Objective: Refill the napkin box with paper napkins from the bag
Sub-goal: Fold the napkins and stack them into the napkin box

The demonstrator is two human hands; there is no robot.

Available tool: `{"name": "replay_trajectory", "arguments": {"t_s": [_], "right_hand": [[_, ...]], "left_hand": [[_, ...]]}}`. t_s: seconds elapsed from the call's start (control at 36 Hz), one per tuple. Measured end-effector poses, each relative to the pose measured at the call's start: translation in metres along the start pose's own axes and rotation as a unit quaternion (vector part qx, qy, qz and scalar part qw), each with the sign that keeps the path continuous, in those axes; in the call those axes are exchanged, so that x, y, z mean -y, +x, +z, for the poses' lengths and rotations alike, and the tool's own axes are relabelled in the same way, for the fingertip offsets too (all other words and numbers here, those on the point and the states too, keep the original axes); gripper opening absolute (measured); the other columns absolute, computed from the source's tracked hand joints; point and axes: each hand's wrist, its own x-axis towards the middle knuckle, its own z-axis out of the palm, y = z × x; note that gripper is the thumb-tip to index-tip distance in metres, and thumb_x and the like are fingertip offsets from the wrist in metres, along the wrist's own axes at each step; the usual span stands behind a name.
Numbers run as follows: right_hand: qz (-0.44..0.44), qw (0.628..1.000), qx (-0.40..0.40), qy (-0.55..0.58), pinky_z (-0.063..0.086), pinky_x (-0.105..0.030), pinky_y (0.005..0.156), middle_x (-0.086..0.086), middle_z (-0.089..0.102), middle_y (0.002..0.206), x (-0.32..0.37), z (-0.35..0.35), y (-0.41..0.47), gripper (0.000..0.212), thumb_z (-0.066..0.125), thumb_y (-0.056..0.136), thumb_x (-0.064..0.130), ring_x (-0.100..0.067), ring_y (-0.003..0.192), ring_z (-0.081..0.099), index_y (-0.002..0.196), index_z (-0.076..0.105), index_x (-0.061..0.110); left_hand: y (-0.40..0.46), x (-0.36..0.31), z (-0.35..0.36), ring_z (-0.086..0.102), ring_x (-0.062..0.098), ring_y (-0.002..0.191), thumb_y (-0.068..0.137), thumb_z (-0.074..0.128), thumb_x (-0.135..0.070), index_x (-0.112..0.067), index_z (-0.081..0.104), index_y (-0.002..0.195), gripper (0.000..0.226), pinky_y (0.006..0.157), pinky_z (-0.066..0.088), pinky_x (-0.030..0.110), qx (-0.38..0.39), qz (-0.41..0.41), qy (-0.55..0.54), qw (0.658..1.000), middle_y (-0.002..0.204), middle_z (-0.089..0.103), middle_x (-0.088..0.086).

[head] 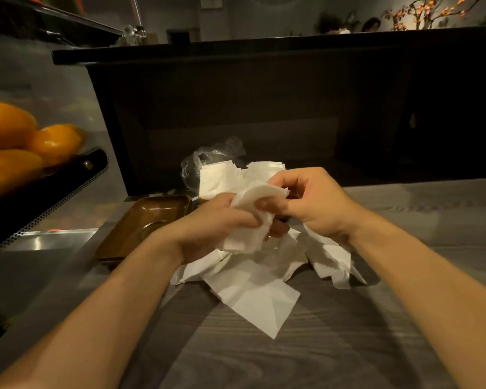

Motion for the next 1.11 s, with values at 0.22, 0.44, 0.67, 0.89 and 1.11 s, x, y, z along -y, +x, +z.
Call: {"name": "replay_trajectory", "arguments": {"t_s": [0.22, 0.44, 0.67, 0.89, 1.11], "right_hand": [[0.127, 0.95, 0.079, -0.275, 0.045, -0.025, 0.063, 0.008, 0.069, 0.078, -0.002, 0.017, -0.007, 0.033, 0.068, 0.084, 0.063, -0.008, 0.074, 0.064, 0.082, 0.071, 0.03], [0.142, 0.935, 0.145, -0.29, 0.046, -0.023, 0.057, 0.008, 0.067, 0.07, -0.003, 0.043, -0.008, 0.043, 0.077, 0.073, 0.067, -0.005, 0.063, 0.06, 0.079, 0.073, 0.025], [0.08, 0.961, 0.175, -0.199, 0.051, -0.019, 0.07, 0.015, 0.069, 0.089, 0.003, 0.032, -0.009, 0.006, 0.078, 0.087, 0.031, -0.003, 0.084, 0.062, 0.086, 0.074, 0.034], [0.095, 0.932, 0.227, -0.265, 0.046, -0.02, 0.089, 0.029, 0.06, 0.102, 0.008, 0.003, -0.015, 0.039, 0.062, 0.09, 0.0, 0.001, 0.107, 0.059, 0.07, 0.075, 0.031], [-0.017, 0.915, 0.235, -0.328, 0.041, -0.027, 0.103, 0.023, 0.048, 0.122, -0.002, 0.045, -0.016, 0.028, 0.066, 0.096, 0.032, 0.0, 0.12, 0.04, 0.123, 0.068, 0.04]], "left_hand": [[0.004, 0.001, -0.008, 0.076, 0.027, 0.089, 0.1, 0.036, 0.002, -0.002, 0.064, 0.117, 0.033, 0.086, 0.061, 0.038, -0.224, 0.015, -0.151, 0.963, 0.094, 0.078, 0.015], [0.002, 0.003, 0.001, 0.076, 0.027, 0.091, 0.098, 0.036, 0.002, -0.003, 0.065, 0.114, 0.034, 0.086, 0.061, 0.036, -0.212, 0.042, -0.115, 0.969, 0.096, 0.078, 0.013], [0.002, 0.007, -0.001, 0.076, 0.022, 0.088, 0.103, 0.039, -0.004, -0.014, 0.066, 0.107, 0.03, 0.088, 0.06, 0.039, -0.214, 0.037, -0.124, 0.968, 0.095, 0.079, 0.006], [-0.002, 0.008, -0.002, 0.076, 0.02, 0.086, 0.1, 0.039, 0.0, -0.014, 0.066, 0.104, 0.031, 0.083, 0.06, 0.033, -0.192, 0.052, -0.113, 0.973, 0.091, 0.079, 0.004], [0.001, 0.011, 0.001, 0.075, 0.023, 0.094, 0.101, 0.036, -0.001, -0.016, 0.064, 0.117, 0.036, 0.092, 0.058, 0.04, -0.181, 0.033, -0.073, 0.98, 0.097, 0.079, 0.003]]}}
